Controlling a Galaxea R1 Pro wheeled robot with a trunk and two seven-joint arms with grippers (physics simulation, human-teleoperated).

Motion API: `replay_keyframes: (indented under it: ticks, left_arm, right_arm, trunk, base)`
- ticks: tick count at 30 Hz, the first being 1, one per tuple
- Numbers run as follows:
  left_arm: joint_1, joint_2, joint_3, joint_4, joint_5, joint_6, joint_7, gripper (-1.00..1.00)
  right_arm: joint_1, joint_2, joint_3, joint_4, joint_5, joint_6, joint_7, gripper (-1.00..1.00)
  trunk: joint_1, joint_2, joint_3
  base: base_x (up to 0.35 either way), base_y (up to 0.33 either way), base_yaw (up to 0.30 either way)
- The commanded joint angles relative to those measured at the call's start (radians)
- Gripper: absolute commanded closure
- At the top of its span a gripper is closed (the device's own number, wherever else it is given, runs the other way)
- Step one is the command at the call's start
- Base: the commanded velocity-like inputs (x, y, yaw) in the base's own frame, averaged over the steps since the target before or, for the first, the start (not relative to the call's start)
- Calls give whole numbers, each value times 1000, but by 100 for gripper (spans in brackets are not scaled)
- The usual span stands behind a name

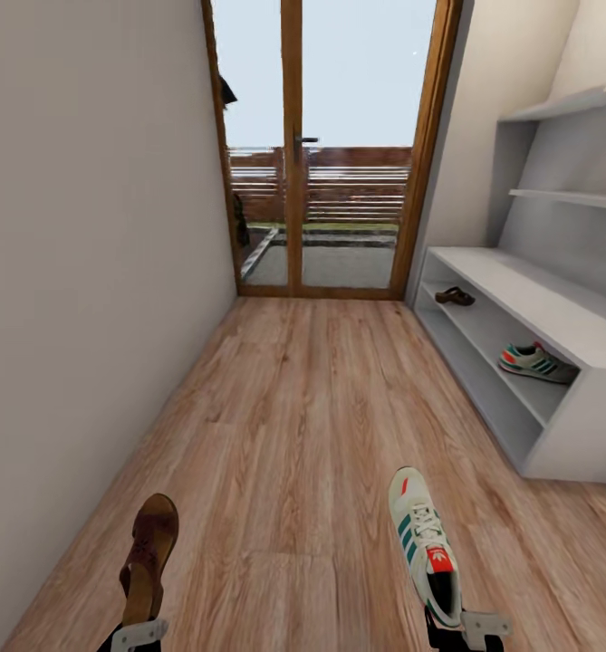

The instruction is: Pick up the two gym shoes and the two sandals from the corridor floor and place them onto the hallstand (shoe rack) in the corridor, making sure they are on the rack and not on the floor. Arrange them so the two gym shoes are next to each other and the two sandals are next to each other.

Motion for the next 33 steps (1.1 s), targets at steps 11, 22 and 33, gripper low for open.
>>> replay_keyframes:
  ticks: [11, 22, 33]
  left_arm:
    - [-1, 0, 10, 0, -7, -3, -9, 100]
    - [-1, 0, 10, 0, -8, -3, -8, 100]
    - [-1, -1, 9, 0, -8, -3, -9, 100]
  right_arm:
    - [-1, 0, -1, 1, 4, -3, -5, 100]
    - [-1, -2, -1, 1, 5, -3, -3, 100]
    - [-1, -1, -1, 1, 5, -3, -3, 100]
  trunk:
    - [0, 0, 0]
    - [0, 0, 0]
    - [0, 0, 0]
  base:
    - [339, 0, -35]
    - [339, 0, 0]
    - [339, 0, 0]
